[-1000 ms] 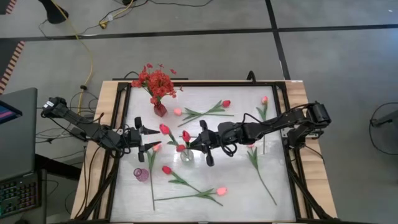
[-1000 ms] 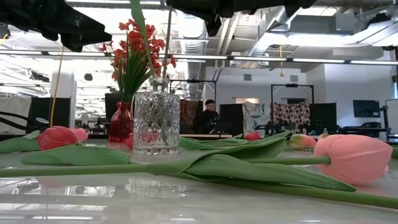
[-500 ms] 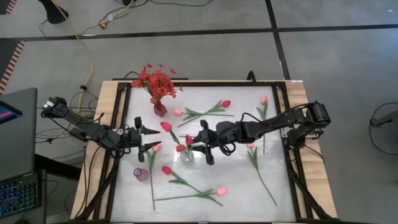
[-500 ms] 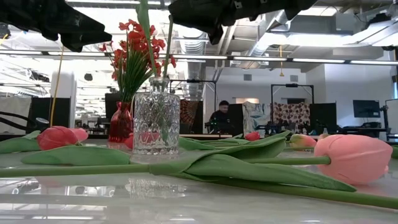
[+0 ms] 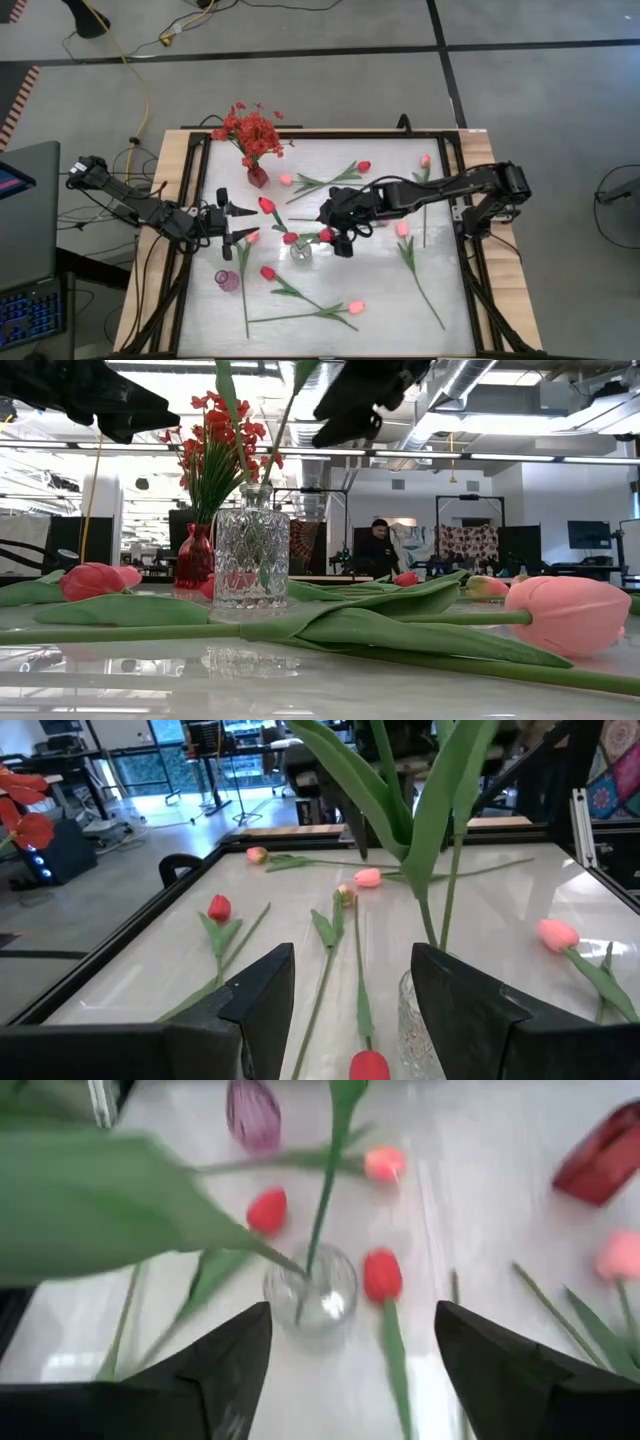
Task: Sort flowers into vase by color
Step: Put the red flower into the transparent vase
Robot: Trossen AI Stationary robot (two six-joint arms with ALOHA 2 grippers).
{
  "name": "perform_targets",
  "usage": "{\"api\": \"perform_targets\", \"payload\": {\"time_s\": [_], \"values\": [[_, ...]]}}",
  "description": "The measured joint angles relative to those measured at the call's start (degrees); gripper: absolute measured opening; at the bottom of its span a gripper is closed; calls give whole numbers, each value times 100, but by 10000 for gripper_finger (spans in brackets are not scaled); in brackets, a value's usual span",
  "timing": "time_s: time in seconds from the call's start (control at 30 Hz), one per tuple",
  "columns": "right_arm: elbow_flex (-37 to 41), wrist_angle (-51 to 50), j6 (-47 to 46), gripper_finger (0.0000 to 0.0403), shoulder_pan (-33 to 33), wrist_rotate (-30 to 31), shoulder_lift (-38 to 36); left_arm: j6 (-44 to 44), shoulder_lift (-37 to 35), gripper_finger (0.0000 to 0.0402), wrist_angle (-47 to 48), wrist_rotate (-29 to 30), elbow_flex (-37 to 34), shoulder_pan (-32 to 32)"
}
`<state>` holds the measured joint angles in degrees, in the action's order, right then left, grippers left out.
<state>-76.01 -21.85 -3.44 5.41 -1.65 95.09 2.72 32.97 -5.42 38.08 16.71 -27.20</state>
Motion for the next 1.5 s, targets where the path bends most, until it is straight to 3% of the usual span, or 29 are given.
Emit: {"api": "perform_targets", "payload": {"time_s": [0.27,0.57,0.7,0.87,1.0,1.07,1.27,1.5], "values": [[-803,-2375,72,316,-119,3,-2,43,-1,190,100,-84,0,0],[-774,-3868,-57,310,-540,4,-15,63,0,190,160,-85,0,-2],[-122,-3535,258,310,-1048,7,-389,143,-1,190,249,-83,0,-2],[982,-1540,867,310,-2026,-26,-962,157,0,190,303,-28,0,14],[1541,367,1332,310,-2746,-765,-840,225,-2,190,251,-6,0,134],[1544,847,1647,310,-2967,-1184,-480,281,-2,190,237,-5,0,225],[934,710,2876,310,-3293,-1380,645,584,0,190,209,-10,0,443],[242,84,3846,292,-3508,-1196,1450,710,-2,190,204,-17,0,672]]}}
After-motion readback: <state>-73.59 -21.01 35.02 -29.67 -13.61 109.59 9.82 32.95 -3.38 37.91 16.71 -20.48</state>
